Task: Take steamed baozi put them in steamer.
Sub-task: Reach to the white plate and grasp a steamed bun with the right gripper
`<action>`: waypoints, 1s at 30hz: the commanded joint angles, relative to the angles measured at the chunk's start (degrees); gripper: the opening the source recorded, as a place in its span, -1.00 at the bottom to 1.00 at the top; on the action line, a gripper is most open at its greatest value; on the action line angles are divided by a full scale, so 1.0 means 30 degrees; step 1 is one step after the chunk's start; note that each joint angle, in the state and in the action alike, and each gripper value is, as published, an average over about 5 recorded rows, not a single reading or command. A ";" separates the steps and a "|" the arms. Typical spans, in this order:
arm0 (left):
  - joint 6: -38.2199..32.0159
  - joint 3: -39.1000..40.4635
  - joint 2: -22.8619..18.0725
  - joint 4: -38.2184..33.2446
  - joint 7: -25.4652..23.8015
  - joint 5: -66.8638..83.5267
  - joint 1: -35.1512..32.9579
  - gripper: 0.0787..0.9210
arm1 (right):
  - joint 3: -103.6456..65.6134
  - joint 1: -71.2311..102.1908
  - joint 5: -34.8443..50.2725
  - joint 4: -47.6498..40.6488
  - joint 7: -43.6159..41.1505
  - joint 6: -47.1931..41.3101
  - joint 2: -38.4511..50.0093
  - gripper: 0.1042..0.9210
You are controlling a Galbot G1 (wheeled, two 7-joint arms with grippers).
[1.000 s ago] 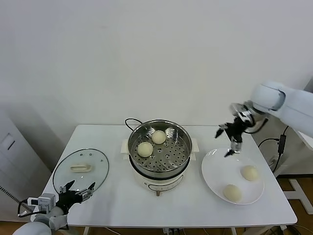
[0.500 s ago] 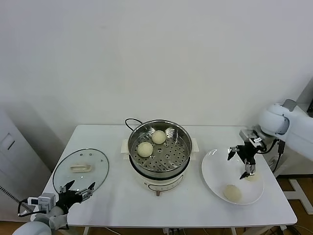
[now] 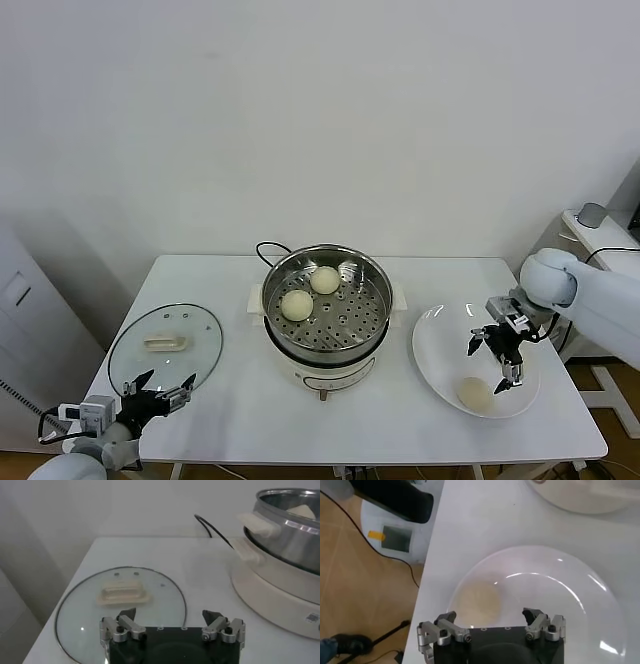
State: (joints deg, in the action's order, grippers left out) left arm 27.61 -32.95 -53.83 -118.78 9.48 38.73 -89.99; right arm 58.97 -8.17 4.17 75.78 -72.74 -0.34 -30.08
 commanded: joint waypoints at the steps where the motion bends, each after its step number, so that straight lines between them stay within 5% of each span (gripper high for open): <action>1: 0.0020 0.0025 -0.0036 -0.0020 0.0012 -0.0022 -0.0010 0.77 | -0.2007 0.2421 -0.0958 -0.0429 0.0018 0.0143 -0.0243 0.76; 14: 0.0040 0.0136 -0.0165 -0.0052 0.0011 -0.0096 -0.0113 0.77 | -0.3183 0.3817 -0.1270 -0.1244 0.0180 0.0103 -0.0851 0.64; 30: 0.0115 0.0133 -0.0151 -0.0154 -0.0002 -0.0158 -0.0231 0.77 | -0.3485 0.3575 -0.0798 -0.1393 -0.0701 -0.0105 -0.0720 -0.12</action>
State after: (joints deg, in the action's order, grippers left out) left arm 27.89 -32.52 -54.34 -119.21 9.49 38.28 -90.71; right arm 49.00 2.83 1.51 71.94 -74.05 -0.58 -32.41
